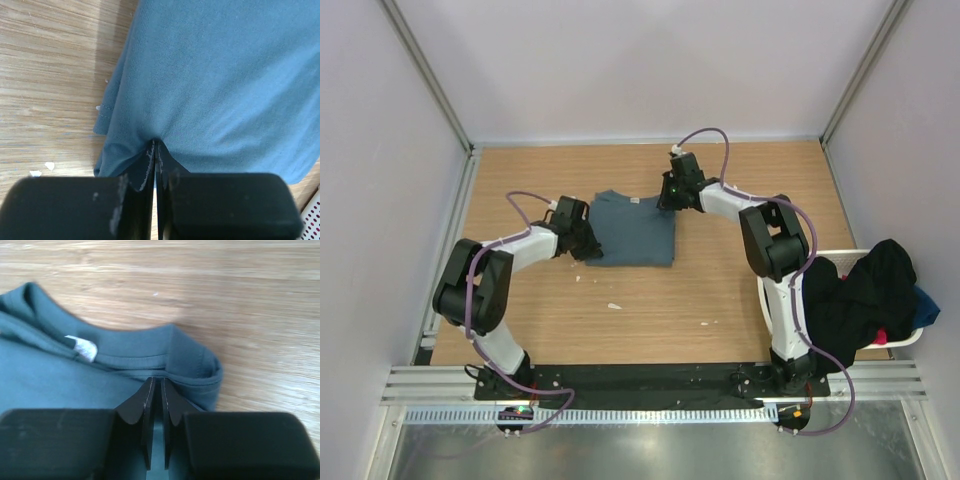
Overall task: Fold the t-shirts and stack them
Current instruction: Fold the tshirt, then neatly place the folded tshirt to the corner
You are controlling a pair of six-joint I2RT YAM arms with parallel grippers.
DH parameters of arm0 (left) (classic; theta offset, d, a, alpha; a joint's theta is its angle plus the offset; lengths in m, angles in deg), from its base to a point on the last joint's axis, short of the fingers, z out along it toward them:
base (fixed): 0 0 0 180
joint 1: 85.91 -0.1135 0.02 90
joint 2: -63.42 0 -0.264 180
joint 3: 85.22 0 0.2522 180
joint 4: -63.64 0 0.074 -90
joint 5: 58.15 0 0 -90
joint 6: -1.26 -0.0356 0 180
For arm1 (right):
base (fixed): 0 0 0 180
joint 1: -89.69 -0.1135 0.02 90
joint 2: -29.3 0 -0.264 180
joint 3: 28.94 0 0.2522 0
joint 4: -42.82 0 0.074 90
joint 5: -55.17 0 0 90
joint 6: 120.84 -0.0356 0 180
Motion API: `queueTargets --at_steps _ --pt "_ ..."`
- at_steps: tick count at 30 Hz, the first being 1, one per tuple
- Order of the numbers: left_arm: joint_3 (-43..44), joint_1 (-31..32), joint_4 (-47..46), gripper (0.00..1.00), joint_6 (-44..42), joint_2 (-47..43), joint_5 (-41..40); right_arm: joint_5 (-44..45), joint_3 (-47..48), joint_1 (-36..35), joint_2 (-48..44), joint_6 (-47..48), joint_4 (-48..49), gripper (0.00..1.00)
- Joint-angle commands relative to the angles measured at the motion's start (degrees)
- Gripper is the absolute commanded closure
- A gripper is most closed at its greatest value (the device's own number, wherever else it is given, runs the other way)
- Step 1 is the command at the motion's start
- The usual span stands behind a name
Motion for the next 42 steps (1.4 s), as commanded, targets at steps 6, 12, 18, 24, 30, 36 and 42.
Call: queueTargets --at_steps 6,12,18,24,30,36,42 --pt "-2.58 -0.06 1.21 0.99 -2.20 0.88 -4.53 6.91 0.58 1.86 0.38 4.37 -1.60 0.85" --pt "-0.22 -0.05 2.18 0.98 -4.75 -1.05 -1.46 -1.43 5.93 1.86 -2.78 9.20 -4.23 0.85" --pt "9.53 0.03 9.81 0.81 -8.71 -5.53 -0.40 -3.38 9.72 1.86 -11.12 9.83 -7.66 0.69" --pt "19.90 -0.06 16.59 0.28 -10.91 -12.65 -6.19 -2.24 8.40 1.77 -20.18 8.60 -12.31 0.01" --pt "28.34 -1.19 21.95 0.00 -12.22 -12.75 -7.53 -1.36 2.09 1.86 -28.61 6.14 -15.40 0.00" --pt "30.29 -6.81 23.28 0.00 -11.61 -9.50 -0.85 0.75 -11.62 1.77 -36.96 1.14 -11.79 0.00" --pt "24.85 -9.28 18.45 0.01 -11.61 -5.20 1.00 2.32 -23.30 1.77 -40.66 -4.22 -9.86 0.00"
